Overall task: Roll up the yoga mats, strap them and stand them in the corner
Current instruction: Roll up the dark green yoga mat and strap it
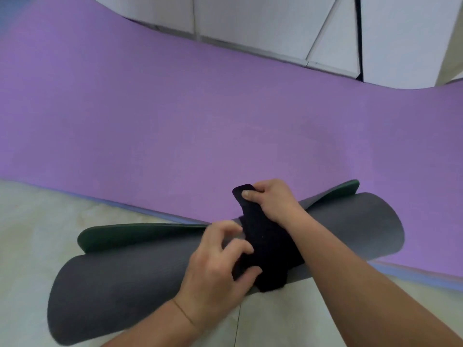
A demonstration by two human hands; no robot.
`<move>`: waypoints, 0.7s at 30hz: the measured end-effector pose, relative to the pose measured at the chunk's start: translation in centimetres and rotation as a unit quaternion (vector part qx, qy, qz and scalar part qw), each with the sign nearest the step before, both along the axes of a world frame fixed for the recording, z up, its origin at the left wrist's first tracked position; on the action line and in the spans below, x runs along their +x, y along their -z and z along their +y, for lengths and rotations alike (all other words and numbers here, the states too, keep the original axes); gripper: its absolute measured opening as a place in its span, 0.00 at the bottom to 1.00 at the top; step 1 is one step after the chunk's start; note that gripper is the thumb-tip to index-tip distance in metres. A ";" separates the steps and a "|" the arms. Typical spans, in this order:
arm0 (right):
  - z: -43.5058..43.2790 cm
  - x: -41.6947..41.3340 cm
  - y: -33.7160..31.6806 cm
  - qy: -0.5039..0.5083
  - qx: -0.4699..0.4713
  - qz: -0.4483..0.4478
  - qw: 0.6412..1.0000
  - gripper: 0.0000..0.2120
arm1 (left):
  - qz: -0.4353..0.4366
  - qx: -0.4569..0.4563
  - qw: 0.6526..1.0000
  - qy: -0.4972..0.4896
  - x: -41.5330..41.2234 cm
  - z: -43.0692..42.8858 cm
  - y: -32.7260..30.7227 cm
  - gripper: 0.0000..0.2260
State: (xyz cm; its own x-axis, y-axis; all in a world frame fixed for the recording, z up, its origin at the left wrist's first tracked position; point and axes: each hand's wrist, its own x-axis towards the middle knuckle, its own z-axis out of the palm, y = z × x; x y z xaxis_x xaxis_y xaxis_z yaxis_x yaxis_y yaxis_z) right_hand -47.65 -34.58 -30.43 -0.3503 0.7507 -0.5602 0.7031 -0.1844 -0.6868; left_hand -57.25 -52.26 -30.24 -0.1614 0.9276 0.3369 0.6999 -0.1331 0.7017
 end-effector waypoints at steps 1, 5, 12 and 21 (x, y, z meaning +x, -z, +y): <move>0.0 0.0 0.1 0.001 -0.002 0.001 1.000 0.11 | 0.077 -0.089 0.993 -0.012 -0.7 0.9 -0.9 0.31; -0.5 0.2 -0.5 0.003 -0.026 0.026 0.999 0.13 | 0.223 -0.485 0.840 0.095 -2.2 4.7 -2.9 0.55; -2.0 1.0 -3.7 0.095 -0.060 0.201 0.973 0.10 | 0.129 -0.442 0.886 0.063 -1.3 2.7 -2.1 0.46; -2.8 1.0 -1.7 0.075 -0.032 0.055 0.995 0.14 | 0.189 -0.357 0.914 0.038 1.3 -0.8 -0.7 0.56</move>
